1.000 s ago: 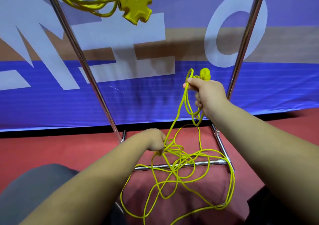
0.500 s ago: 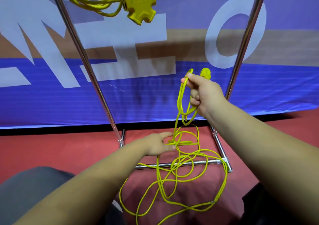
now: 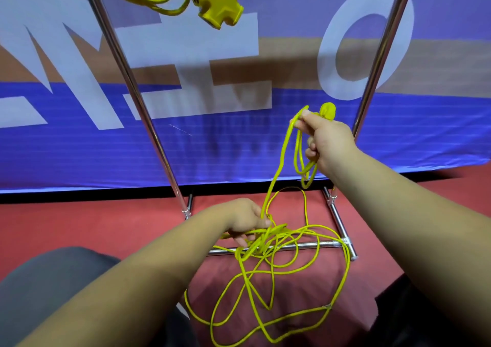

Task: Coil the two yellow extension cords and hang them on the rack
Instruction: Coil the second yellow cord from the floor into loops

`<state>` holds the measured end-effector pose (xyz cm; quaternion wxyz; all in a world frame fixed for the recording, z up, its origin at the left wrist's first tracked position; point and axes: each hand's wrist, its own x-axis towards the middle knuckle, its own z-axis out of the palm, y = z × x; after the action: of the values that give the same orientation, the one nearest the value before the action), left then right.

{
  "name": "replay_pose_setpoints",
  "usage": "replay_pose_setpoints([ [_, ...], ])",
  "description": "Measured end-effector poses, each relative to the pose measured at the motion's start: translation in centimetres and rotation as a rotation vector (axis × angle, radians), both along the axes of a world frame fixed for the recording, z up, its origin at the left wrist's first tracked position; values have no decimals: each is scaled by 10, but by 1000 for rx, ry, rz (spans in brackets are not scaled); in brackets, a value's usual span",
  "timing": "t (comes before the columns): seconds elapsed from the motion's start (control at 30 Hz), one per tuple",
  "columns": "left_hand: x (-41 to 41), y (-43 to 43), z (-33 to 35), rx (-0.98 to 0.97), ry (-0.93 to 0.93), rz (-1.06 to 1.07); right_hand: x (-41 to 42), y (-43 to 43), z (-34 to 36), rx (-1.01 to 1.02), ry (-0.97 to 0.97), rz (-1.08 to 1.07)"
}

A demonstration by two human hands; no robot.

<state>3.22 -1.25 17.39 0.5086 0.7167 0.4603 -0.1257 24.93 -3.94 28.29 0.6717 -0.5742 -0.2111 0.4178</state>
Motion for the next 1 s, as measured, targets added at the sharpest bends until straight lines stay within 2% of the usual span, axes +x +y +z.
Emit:
replay_pose_setpoints([
  [0.13,-2,16,13,-15,-131,213,4,-1,-14,-234,-329,79],
  [0.3,2,27,39,-24,-341,466,-17,-6,-48,-506,-420,309],
  [0.37,5,29,47,-64,-401,537,-28,-12,-57,-527,-402,379],
  [0.5,12,29,61,-110,-490,577,-44,-23,-57,-508,-520,416],
  [0.67,12,30,77,-116,-538,558,-39,-22,-52,-433,-340,404],
  [0.8,9,33,87,-129,-557,488,-35,-21,-43,-454,-217,419],
  [1.0,15,28,88,-64,-553,432,-36,-14,-33,-496,-197,412],
])
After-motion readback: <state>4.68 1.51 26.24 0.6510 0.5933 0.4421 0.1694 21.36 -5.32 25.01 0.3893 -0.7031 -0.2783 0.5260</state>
